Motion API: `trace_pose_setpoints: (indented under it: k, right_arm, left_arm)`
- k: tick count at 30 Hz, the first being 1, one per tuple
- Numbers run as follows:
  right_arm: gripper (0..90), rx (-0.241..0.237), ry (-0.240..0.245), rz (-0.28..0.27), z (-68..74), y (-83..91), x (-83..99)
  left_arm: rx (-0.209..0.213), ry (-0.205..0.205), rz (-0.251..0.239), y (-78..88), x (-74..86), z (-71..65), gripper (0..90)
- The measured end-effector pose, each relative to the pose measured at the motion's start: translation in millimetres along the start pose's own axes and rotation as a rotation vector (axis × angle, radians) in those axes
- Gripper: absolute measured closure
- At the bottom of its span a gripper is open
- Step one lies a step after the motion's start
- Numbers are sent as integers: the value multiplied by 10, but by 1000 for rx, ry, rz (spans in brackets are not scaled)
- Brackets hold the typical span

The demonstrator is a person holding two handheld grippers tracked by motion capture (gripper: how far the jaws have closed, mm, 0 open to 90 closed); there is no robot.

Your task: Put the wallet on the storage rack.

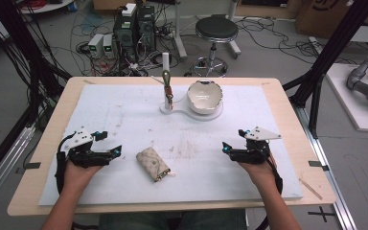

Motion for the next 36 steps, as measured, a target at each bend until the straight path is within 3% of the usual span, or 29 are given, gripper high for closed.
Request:
trace_pose_setpoints:
  k: [4,11,15,22,27,36]
  right_arm:
    - [199,-15,10,-10,45,10,-15]
    - [199,-37,29,-15,205,-27,-107]
    - [199,-56,80,-5,342,-101,-170]
    - [199,-106,153,-1,625,-190,-279]
    - [199,-131,183,2,806,-274,-365]
    - [199,-169,182,34,1090,-429,-467]
  left_arm:
    - [-15,-19,28,-13,16,4,173]
    - [-40,9,17,152,100,48,173]
    - [-65,26,3,234,118,97,173]
    - [-86,21,23,266,166,129,173]
    - [-99,19,23,335,213,140,173]
    - [-117,35,12,373,225,163,173]
Point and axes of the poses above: each handheld gripper's, and its own axes: y roughly backward along the jaws, x roughly out of its underside, z roughly to its left, the point moved 2 cm from there along -y, roughly forward along the jaws, and after that the axes turned 14 degrees about z, right-handed, at the moved point
